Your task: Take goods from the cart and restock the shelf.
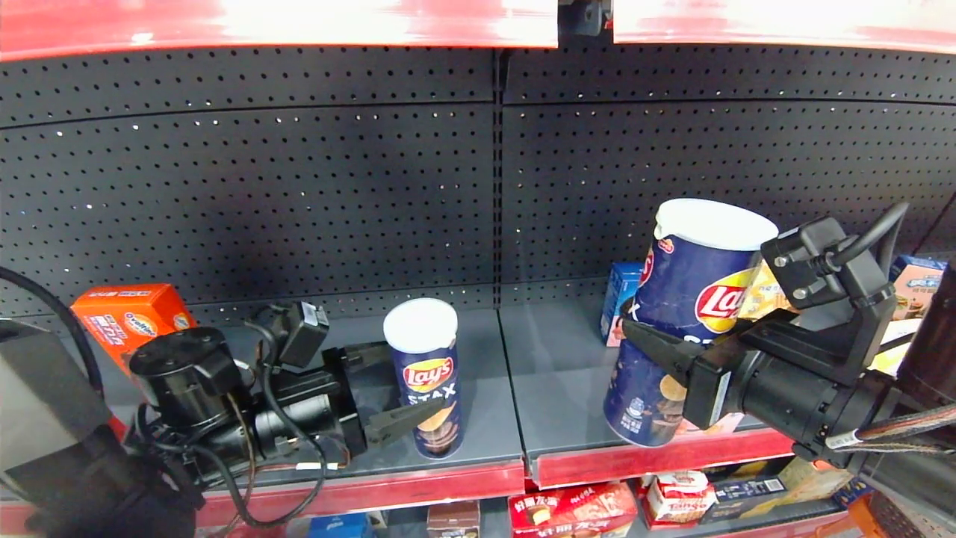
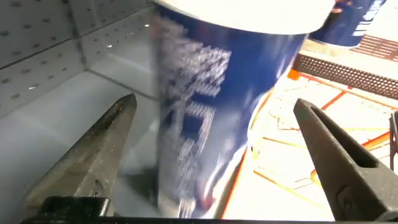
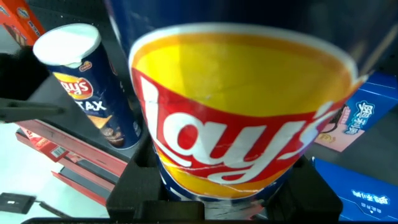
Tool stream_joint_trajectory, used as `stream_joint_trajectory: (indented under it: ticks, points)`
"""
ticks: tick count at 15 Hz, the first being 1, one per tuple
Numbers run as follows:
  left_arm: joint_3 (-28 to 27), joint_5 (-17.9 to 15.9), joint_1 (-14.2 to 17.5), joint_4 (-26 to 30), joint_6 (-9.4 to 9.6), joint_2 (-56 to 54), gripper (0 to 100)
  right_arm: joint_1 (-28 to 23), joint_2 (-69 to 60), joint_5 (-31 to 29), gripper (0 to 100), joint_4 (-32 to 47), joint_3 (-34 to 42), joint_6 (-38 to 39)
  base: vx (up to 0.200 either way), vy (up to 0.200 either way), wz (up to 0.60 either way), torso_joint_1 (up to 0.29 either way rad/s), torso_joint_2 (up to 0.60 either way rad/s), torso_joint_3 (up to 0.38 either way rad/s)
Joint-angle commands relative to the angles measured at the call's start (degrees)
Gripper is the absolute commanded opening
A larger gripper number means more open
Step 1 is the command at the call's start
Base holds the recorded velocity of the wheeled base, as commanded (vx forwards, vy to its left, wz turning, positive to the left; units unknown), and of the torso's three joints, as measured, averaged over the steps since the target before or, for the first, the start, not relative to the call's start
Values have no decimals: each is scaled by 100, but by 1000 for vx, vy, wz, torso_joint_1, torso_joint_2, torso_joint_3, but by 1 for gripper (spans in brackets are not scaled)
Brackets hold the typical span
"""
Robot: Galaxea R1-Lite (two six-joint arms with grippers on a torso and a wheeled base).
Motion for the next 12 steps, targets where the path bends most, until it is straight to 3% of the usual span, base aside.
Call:
stream_joint_trajectory:
  ticks: [1,5,7,9,10,12]
  points:
    - [465,-1,173,-6,31,-587,100,-7,7,-2,0,-3,7,7,0,0,0,0,0,0]
    - [1344,-27,956,-6,48,-1501,100,-104,24,-2,0,-11,7,-1,0,0,0,0,0,0]
    - [1845,-18,1043,-6,31,-1949,100,-130,42,-2,0,-3,7,16,0,0,0,0,0,0]
    - [1950,79,1272,12,40,-2222,100,-121,33,-2,0,-3,7,34,0,0,0,0,0,0]
    - [1950,246,1404,12,40,-2318,100,-121,24,-2,0,-3,7,25,0,0,0,0,0,0]
    - [1950,1397,1439,29,13,-2468,100,-130,24,-11,0,-3,-2,25,0,0,0,0,0,0]
